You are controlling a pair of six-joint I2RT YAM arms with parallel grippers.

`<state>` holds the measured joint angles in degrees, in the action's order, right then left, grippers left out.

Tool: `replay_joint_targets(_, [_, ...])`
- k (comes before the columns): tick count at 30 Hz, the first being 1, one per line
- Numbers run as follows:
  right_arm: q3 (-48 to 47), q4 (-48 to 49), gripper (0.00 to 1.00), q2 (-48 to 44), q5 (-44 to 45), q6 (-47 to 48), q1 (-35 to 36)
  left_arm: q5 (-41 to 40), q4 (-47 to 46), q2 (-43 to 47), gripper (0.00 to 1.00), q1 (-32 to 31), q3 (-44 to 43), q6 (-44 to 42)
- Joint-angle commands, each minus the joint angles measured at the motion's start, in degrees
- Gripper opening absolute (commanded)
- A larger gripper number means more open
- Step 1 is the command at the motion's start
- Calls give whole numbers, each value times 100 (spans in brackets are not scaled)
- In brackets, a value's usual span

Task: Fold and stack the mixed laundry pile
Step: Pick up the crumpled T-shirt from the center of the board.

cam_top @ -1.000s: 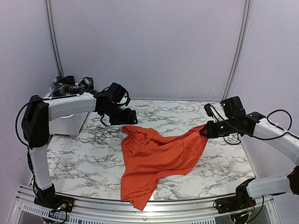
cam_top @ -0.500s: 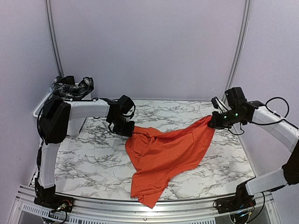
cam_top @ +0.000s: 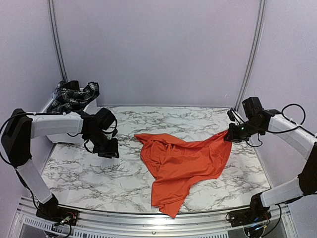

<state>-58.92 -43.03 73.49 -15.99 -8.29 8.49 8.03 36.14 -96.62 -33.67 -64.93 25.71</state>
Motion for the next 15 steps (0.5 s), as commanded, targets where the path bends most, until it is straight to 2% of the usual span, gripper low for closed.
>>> replay_joint_targets(1, [-2,39,0,-116,-190,-32,-41,574,-804,-269,47,-173,-499,226])
replay_joint_targets(5, [-141,27,0,-54,-185,-19,-37,954,-1182,-1096,58,-269,-1237,299])
replay_joint_targets(10, [-335,24,0,10,-102,2,-42,1235,-1236,-1997,60,-454,-2131,289])
replay_joint_targets(12, [-420,23,0,40,-65,11,-41,1225,-1226,-2259,56,-467,-2263,420])
replay_joint_targets(15, [-553,1,0,73,0,24,-53,993,-1100,-2393,41,-450,-2119,559])
